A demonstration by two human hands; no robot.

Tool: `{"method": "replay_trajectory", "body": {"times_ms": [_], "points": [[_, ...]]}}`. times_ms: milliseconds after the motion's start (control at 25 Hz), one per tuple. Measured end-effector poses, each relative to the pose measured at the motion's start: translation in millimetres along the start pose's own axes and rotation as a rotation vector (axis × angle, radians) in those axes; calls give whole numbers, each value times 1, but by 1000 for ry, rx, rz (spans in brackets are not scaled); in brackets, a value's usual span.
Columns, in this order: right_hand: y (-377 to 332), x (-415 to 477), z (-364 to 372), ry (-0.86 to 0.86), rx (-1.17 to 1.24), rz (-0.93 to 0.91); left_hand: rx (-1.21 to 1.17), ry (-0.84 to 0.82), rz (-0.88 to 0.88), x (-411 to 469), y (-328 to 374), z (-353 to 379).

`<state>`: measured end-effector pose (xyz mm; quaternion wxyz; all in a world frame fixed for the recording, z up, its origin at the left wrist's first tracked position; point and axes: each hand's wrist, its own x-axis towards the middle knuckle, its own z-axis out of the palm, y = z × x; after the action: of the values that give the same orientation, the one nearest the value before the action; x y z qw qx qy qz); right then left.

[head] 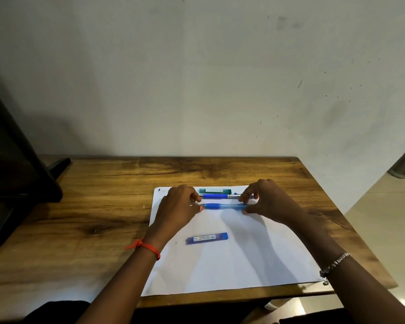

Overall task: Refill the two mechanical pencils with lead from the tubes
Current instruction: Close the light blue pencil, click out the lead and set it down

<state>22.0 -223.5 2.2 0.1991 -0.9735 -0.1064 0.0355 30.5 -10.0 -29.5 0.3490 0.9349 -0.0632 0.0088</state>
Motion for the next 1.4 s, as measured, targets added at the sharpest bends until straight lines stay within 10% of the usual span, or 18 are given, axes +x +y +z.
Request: {"method": "replay_trajectory", "body": {"times_ms": [520, 1400], "points": [[-47, -26, 13, -263, 15, -205, -71, -21, -31, -2, 6, -13], [-21, -14, 4, 47, -113, -142, -48, -84, 44, -7, 14, -11]]}}
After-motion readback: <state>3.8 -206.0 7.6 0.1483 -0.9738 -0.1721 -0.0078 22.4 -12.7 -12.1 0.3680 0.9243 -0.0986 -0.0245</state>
